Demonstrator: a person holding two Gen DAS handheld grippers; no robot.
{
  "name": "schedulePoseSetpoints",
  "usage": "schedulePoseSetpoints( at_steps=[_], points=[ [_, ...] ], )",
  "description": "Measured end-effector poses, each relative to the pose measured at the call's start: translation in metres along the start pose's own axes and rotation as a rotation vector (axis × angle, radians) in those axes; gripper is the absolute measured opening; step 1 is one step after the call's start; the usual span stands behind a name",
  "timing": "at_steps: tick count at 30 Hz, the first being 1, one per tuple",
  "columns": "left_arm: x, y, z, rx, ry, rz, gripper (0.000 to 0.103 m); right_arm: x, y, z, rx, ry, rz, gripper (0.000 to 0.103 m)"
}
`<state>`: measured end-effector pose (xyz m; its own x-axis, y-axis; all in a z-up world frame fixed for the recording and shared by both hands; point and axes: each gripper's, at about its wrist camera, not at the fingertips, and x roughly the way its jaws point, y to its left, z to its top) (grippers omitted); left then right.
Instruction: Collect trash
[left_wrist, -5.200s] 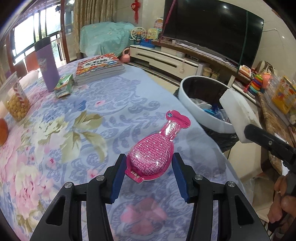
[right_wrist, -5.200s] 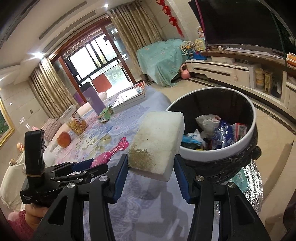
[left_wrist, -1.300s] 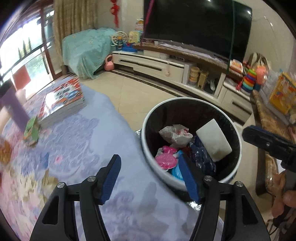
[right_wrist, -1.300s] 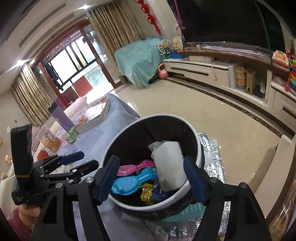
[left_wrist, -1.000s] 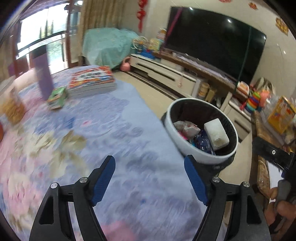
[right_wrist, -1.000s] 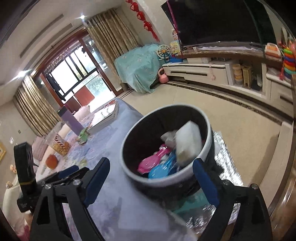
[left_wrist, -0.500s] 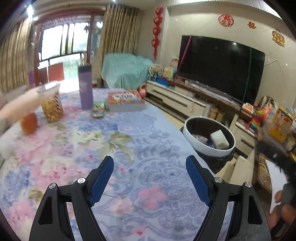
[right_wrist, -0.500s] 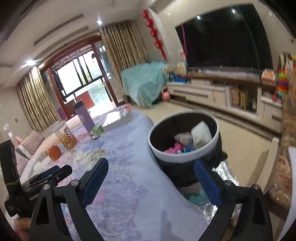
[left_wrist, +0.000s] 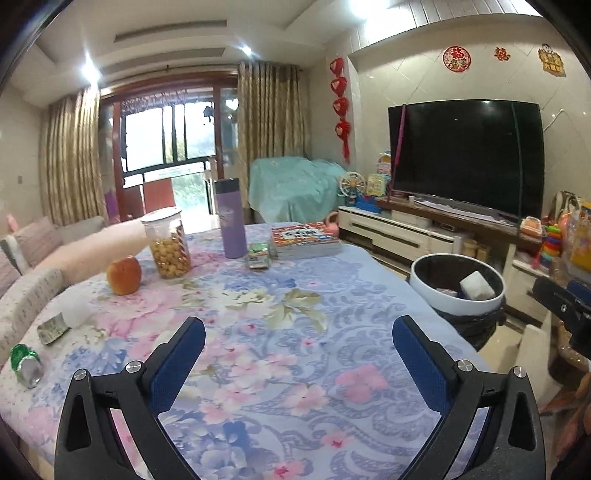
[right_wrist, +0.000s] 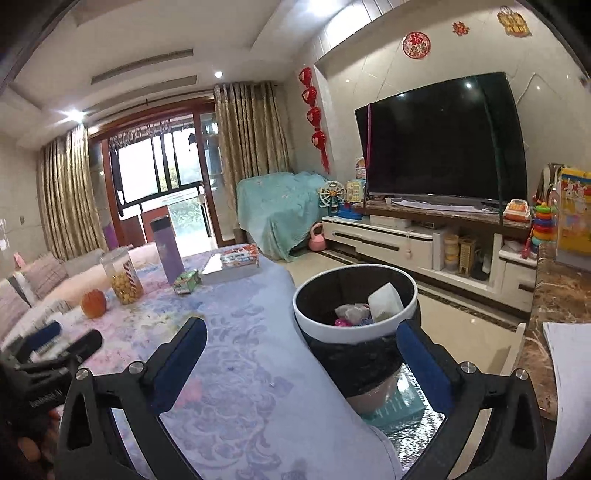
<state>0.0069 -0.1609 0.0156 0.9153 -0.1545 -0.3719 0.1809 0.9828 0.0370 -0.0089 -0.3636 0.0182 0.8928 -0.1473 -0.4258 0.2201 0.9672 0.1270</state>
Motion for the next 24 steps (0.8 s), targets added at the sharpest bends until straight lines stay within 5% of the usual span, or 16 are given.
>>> schedulePoseSetpoints(
  at_steps=[24],
  points=[
    [0.0042, 0.0062, -0.0098, -0.004, -0.048, 0.044, 0.103, -0.0057, 0.0103, -0.0106, -0.044, -0.029, -0.021, 0.103]
  ],
)
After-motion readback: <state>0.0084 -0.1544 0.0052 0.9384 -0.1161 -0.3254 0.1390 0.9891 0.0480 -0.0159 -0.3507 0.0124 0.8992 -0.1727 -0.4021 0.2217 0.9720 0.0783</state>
